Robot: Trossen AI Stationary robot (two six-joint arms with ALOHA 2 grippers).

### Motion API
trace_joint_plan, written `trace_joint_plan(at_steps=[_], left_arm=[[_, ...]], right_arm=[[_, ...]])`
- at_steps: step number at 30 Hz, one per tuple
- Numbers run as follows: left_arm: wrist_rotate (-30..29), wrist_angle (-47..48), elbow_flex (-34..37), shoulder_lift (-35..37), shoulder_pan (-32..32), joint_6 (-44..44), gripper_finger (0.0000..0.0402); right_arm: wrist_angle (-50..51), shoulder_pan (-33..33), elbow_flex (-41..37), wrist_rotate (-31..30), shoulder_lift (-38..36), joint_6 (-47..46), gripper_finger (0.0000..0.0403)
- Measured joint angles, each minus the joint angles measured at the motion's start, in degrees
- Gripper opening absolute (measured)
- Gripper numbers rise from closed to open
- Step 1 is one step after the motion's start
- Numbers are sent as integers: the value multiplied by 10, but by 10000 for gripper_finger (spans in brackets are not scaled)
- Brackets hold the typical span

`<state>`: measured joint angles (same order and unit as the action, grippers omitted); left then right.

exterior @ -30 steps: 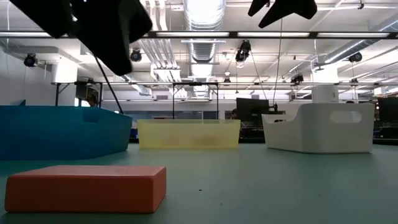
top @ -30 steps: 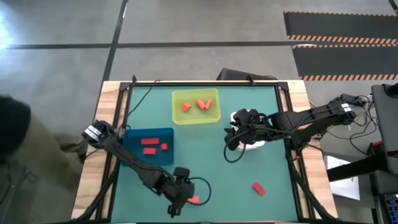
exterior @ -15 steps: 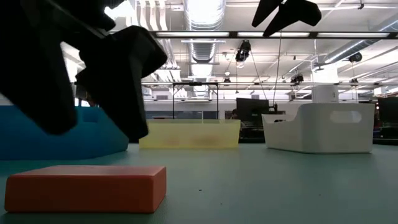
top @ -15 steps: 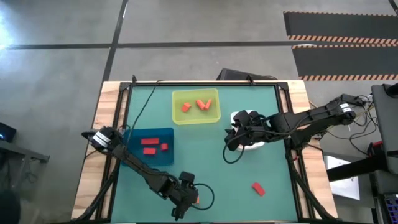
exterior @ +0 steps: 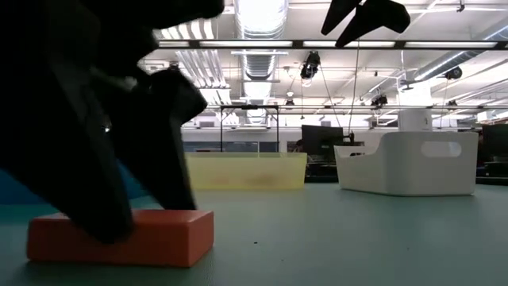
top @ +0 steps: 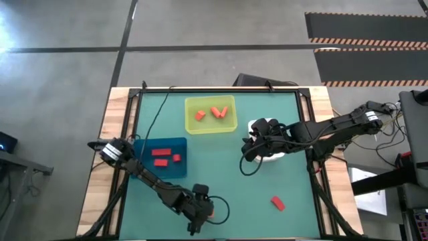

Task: Sort & place blocks by color
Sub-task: Put the orange block into the yellow bin

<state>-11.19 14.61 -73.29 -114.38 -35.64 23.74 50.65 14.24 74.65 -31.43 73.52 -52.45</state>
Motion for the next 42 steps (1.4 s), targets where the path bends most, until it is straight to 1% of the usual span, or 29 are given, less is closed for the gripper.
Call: trace_joint_plan(at_steps=[5,8,17,24,32,37,42], left_arm=[[-3,-15,25,1,0,43,220],[-5,-15,26,1,0,43,207],[-7,-16,26,1,0,44,117],[12,-14,27,13,0,46,117],[12,50,27,84,3,35,117],[26,64,27,154,11,10,121],[33,118,27,230,35,36,123]], right_arm=[[0,0,0,-1,0,5,183],[0,0,0,-1,0,5,183],[0,0,0,-2,0,5,183],[0,0,0,-2,0,5,183],[0,0,0,-2,0,6,183],[0,0,0,-1,0,5,183],[0,0,0,0,0,10,183]])
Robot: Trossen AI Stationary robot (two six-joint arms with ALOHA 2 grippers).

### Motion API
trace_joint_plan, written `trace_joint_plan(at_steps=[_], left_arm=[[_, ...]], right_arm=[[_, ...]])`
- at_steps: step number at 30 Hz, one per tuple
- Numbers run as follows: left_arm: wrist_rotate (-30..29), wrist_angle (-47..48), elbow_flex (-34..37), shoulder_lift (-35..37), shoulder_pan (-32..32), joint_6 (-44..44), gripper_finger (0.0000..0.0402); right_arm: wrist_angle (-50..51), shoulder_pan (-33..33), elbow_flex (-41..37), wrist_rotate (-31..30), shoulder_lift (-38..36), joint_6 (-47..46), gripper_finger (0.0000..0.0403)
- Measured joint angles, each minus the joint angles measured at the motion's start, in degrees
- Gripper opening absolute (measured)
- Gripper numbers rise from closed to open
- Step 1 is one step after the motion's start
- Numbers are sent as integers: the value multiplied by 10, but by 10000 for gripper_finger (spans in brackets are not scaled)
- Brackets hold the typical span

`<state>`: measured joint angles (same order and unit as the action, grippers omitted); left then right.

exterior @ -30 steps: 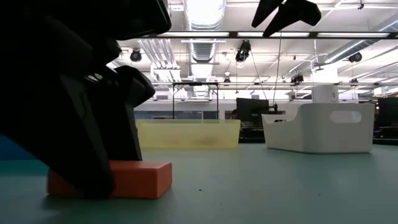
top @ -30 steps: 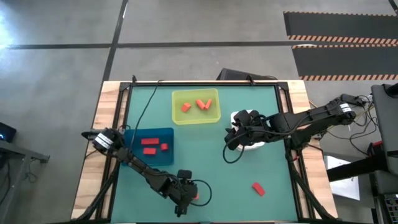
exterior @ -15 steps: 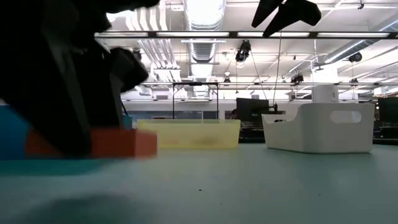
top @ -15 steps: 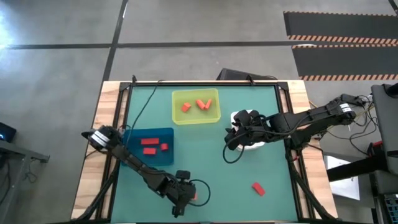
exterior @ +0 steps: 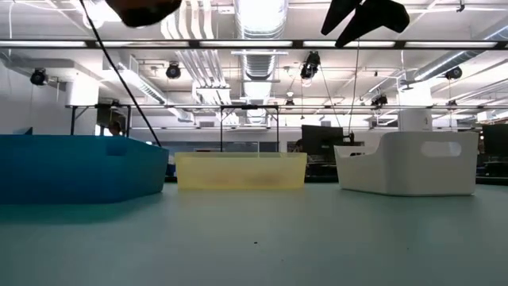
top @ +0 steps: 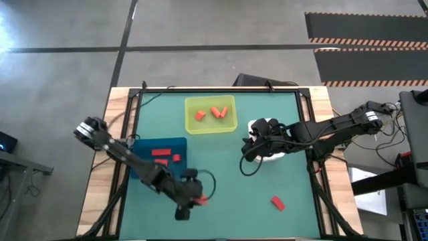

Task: Sort & place blocks by color
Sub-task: Put the orange block into the yellow bin

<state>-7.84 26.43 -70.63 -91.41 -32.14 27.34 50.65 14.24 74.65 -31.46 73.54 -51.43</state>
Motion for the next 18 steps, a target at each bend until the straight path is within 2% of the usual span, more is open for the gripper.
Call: trace_joint_plan(at_steps=[8,14,18], left_arm=[[-1,52,0,99,91,-4,124],[4,59,-1,131,201,-101,125],[40,64,-1,135,290,-177,125]], right_arm=[[-2,0,0,0,0,4,183],[-5,-13,0,6,0,-26,183],[-11,-34,0,19,0,-38,183]])
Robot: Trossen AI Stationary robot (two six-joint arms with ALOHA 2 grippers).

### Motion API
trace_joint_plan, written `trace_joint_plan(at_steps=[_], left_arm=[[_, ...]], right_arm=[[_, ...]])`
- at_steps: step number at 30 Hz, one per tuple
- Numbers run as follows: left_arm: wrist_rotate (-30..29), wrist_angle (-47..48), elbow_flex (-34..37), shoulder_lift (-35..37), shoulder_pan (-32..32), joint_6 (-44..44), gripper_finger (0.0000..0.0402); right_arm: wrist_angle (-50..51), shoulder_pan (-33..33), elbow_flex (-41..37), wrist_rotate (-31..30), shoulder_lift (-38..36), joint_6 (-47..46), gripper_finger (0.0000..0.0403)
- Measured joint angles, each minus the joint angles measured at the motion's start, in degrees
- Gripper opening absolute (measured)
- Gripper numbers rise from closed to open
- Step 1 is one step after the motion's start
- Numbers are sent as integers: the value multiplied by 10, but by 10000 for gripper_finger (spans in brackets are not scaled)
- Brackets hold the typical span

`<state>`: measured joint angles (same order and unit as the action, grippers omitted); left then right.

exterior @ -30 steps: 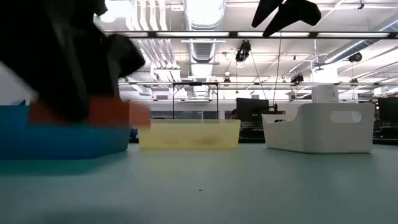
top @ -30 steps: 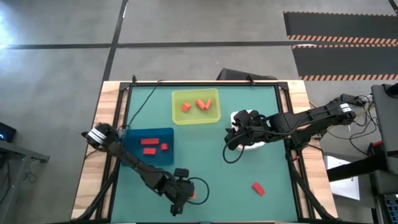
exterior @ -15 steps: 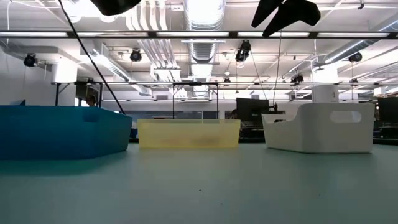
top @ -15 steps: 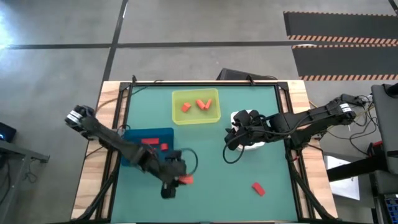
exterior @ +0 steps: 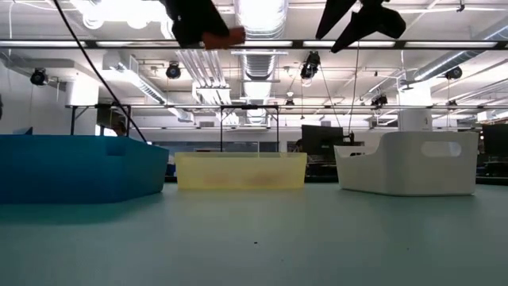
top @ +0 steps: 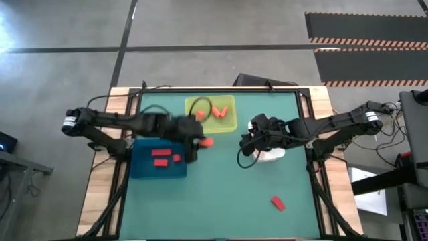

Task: Sort & place blocks by color
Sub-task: Put the orange block into the yellow bin

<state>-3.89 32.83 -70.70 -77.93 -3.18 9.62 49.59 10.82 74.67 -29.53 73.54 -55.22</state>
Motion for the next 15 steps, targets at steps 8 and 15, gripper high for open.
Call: trace_joint_plan(at_steps=[8,15], left_arm=[[55,6,0,-28,175,-168,125],[97,-15,0,-108,269,-250,125]], right_arm=[[-11,-51,0,12,0,-3,174],[-11,-87,0,15,0,-8,161]])
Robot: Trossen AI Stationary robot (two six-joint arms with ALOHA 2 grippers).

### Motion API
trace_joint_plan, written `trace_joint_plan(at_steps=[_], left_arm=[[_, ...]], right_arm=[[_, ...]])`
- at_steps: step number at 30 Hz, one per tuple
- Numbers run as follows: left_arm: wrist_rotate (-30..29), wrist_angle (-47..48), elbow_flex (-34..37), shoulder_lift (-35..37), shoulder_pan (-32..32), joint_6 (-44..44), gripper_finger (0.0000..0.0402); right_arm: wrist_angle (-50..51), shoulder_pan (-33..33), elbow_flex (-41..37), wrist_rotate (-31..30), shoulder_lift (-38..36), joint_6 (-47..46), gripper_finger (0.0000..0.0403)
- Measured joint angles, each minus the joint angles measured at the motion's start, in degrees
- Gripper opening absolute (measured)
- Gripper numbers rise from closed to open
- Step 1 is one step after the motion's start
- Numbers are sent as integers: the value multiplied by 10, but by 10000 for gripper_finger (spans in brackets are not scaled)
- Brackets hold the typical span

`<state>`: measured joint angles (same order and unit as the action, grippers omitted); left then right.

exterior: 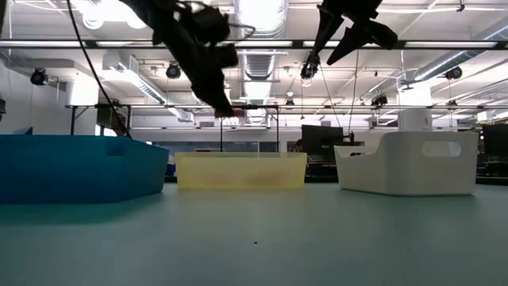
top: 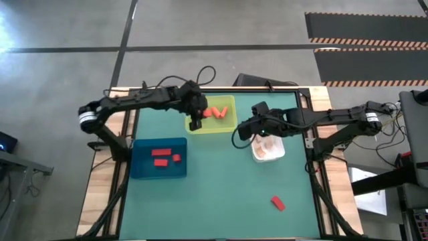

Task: Sort & place blocks by color
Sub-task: Put the orange block into the yellow bin, then put the red block into the dark blue bin

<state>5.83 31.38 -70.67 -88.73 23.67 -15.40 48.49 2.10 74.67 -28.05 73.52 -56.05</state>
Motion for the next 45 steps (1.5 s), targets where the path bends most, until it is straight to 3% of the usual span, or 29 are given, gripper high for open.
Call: trace_joint_plan(at_steps=[13,28,33,40,45], left_arm=[[10,-38,-1,-144,34,-19,125],[11,-112,-2,-187,42,-20,125],[10,-115,-2,-192,42,-16,127],[8,-117,-1,-192,42,-15,161],[8,-116,-1,-192,42,-15,177]], right_arm=[[0,-30,0,1,0,-10,160],[0,-33,0,9,0,-15,160],[1,-33,0,95,0,-24,160],[5,-23,0,298,-2,-66,160],[10,4,0,404,-7,-113,160]])
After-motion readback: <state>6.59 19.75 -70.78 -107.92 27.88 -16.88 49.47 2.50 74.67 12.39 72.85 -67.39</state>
